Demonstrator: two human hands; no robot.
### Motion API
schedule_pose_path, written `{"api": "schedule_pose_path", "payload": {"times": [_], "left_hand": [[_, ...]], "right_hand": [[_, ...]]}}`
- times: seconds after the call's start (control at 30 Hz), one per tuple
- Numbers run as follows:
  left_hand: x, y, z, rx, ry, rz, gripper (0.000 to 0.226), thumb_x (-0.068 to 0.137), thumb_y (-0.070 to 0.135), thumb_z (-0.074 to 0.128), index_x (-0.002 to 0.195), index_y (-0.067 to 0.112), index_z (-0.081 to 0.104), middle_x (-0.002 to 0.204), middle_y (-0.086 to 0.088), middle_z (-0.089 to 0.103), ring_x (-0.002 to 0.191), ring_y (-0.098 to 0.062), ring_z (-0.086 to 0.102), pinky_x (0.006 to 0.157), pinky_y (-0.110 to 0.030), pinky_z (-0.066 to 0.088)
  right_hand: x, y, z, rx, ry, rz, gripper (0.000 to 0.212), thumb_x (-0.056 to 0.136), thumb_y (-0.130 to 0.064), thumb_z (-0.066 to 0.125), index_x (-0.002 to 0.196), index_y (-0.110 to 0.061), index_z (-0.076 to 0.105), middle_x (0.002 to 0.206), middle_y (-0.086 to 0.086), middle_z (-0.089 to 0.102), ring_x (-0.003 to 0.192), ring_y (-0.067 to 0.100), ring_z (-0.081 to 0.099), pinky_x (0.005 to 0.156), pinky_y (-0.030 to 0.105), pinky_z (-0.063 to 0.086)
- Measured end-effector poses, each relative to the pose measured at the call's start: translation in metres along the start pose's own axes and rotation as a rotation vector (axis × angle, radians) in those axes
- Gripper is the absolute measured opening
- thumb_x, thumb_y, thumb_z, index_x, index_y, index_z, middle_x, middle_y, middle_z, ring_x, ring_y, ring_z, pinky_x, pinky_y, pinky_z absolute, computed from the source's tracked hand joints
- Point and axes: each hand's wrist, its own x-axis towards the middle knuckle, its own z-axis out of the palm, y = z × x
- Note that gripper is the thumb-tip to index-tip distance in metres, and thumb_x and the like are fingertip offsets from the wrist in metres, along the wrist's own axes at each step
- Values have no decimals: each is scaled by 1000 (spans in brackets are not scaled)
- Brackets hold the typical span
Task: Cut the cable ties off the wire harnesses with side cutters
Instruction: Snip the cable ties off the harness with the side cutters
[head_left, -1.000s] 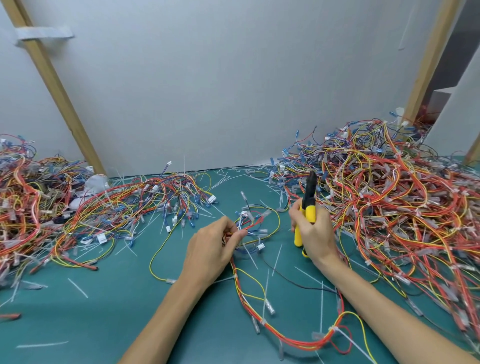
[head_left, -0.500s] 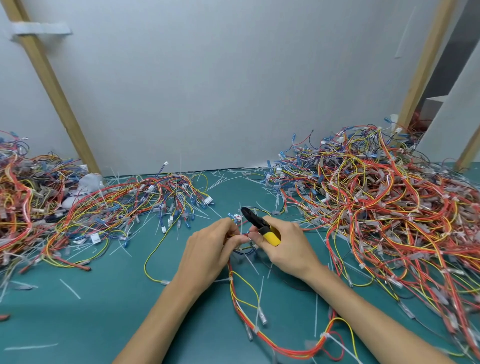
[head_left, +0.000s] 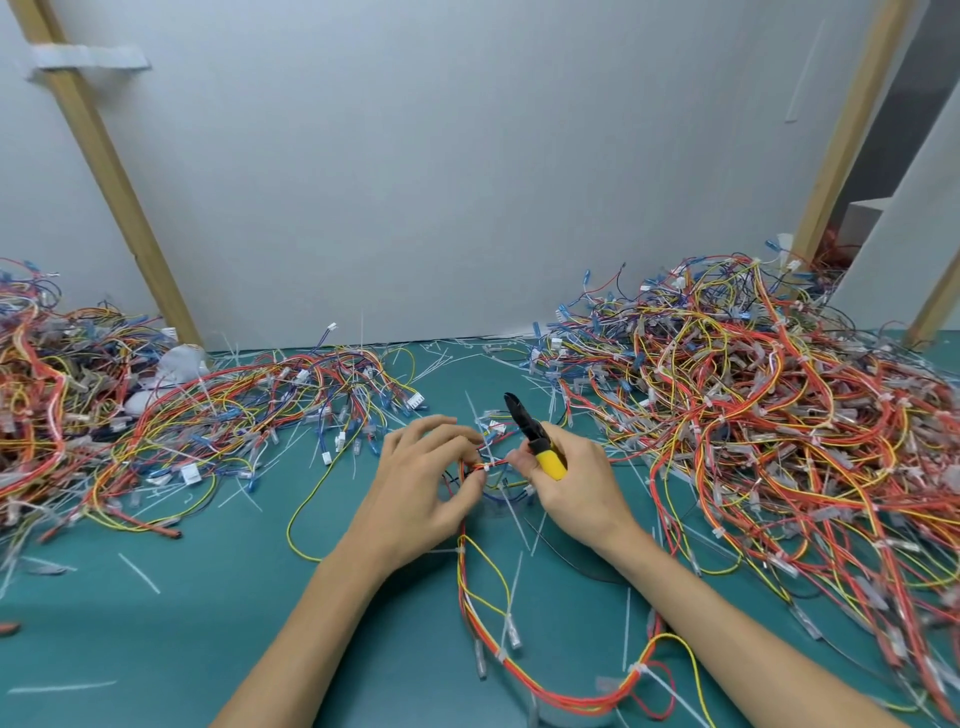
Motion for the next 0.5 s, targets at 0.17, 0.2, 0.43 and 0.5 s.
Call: {"api": "schedule_pose_path", "payload": {"times": [0.17, 0.2, 0.43, 0.5], "left_hand": [[-1, 10, 0, -417, -92, -225, 29, 77, 51, 60, 81, 23, 62, 75, 14, 63, 75, -3, 56, 73, -17, 42], [-1, 12, -1, -488, -112, -239, 30, 76, 53, 60, 80, 23, 61, 70, 13, 60, 67, -3, 53, 67, -15, 40], [1, 14, 0, -564, -120, -324, 35, 75, 57, 61, 86, 24, 62, 71, -1, 63, 65, -17, 54, 70, -42, 50], [-1, 13, 2, -453, -94, -313, 33, 74, 57, 58, 78, 24, 57, 69, -3, 63, 61, -13, 50, 65, -31, 44]], "right_hand": [[2, 1, 0, 41, 32, 26, 21, 89, -31, 69, 73, -28, 57, 57, -8, 54, 53, 9, 43, 52, 22, 34], [3, 2, 0, 50, 43, 33, 20, 89, -31, 69, 74, -28, 58, 58, -8, 55, 54, 9, 44, 52, 20, 34], [5, 4, -4, 118, 83, 61, 16, 89, -29, 70, 77, -23, 61, 60, -8, 54, 59, 10, 48, 58, 28, 38], [5, 3, -3, 114, 85, 54, 16, 89, -29, 71, 77, -23, 61, 60, -8, 55, 59, 10, 48, 58, 27, 37]]}}
